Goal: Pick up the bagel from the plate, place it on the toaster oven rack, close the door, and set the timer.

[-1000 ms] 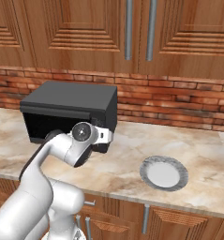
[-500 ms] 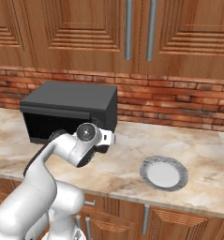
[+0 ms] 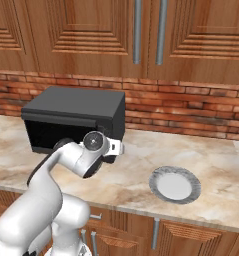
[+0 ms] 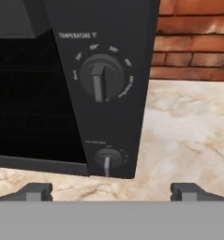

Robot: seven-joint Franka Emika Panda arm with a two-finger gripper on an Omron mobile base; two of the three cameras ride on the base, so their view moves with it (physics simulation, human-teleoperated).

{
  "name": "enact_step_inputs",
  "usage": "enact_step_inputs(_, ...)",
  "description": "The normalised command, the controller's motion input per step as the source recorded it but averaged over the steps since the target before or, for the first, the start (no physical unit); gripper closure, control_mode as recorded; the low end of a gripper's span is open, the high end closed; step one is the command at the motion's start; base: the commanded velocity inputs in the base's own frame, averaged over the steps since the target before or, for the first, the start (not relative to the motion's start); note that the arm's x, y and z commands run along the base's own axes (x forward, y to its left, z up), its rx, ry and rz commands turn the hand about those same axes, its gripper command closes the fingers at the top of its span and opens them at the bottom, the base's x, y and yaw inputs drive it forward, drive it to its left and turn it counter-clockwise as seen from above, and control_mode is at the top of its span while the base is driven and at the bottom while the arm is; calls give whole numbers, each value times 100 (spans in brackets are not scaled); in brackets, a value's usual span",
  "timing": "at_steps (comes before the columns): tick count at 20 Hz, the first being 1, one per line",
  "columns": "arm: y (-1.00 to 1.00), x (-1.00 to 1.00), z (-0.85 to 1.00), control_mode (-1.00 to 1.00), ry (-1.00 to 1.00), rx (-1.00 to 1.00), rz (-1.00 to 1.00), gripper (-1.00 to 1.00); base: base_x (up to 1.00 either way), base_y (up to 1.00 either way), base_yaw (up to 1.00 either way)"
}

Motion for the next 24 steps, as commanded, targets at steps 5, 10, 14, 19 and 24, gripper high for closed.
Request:
enact_step_inputs(5,26,5,-32,-100,-3,-2,-4,-100,0,0,0)
enact_step_inputs(10,14,7,-43,-100,-2,-2,-3,-100,0,0,0)
enact_step_inputs(14,1,5,-42,-100,-2,-1,-3,-100,0,0,0)
enact_step_inputs(19,0,0,-38,-100,-2,0,-3,-100,0,0,0)
enact_step_inputs(24,3,0,-28,-100,-4,0,-3,-100,0,0,0)
